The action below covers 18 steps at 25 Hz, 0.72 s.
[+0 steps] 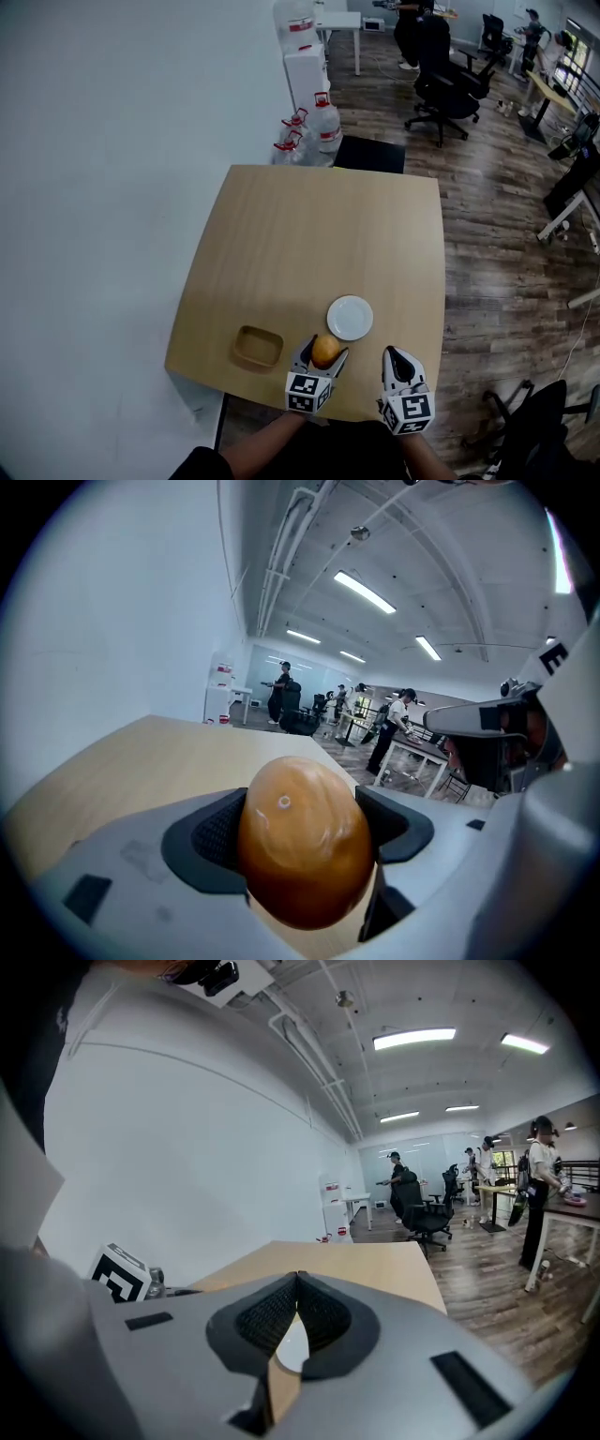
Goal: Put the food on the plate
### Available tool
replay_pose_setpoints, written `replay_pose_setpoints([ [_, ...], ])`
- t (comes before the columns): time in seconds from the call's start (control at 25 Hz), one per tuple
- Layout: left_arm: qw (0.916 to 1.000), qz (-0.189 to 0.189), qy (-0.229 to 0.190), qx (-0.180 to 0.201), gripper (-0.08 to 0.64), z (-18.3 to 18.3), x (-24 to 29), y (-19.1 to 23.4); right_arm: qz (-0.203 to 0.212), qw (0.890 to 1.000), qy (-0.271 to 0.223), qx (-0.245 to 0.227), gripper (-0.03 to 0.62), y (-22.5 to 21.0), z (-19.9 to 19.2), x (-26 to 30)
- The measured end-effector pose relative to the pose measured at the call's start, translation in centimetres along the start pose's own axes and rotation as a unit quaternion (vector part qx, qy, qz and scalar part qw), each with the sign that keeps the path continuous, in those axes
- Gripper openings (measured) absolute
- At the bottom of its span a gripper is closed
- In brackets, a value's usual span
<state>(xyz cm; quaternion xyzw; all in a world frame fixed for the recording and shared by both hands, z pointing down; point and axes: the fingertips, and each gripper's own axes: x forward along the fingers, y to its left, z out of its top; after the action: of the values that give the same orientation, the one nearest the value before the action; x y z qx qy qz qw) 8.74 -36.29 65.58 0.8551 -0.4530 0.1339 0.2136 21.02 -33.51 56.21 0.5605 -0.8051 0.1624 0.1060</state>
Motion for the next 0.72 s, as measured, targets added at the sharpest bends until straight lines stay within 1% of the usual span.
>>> replay_pose_setpoints([
  [0.16,0.9996,0.003,0.027,-0.013,0.33,-1.5,2.6,0.6,0.012,1.0,0.012,-0.002,0.06,-0.5,-0.1,1.7],
  [0.36,0.9974,0.002,0.072,-0.004,0.33,-4.5,6.3,1.6,0.014,1.0,0.023,-0.001,0.06,-1.2,-0.7,3.0],
  [0.52,0.9944,-0.002,0.104,0.019,0.33,-6.5,9.7,2.3,0.009,0.999,0.037,0.003,0.06,-2.1,-1.5,3.3],
  [0.6,0.9924,-0.005,0.119,0.032,0.33,-8.0,11.3,2.6,0.009,0.999,0.045,0.004,0.06,-2.5,-2.2,3.3],
  [0.72,0.9892,-0.015,0.141,0.037,0.33,-9.2,13.1,2.5,0.007,0.999,0.052,0.0,0.06,-3.0,-3.0,3.0],
])
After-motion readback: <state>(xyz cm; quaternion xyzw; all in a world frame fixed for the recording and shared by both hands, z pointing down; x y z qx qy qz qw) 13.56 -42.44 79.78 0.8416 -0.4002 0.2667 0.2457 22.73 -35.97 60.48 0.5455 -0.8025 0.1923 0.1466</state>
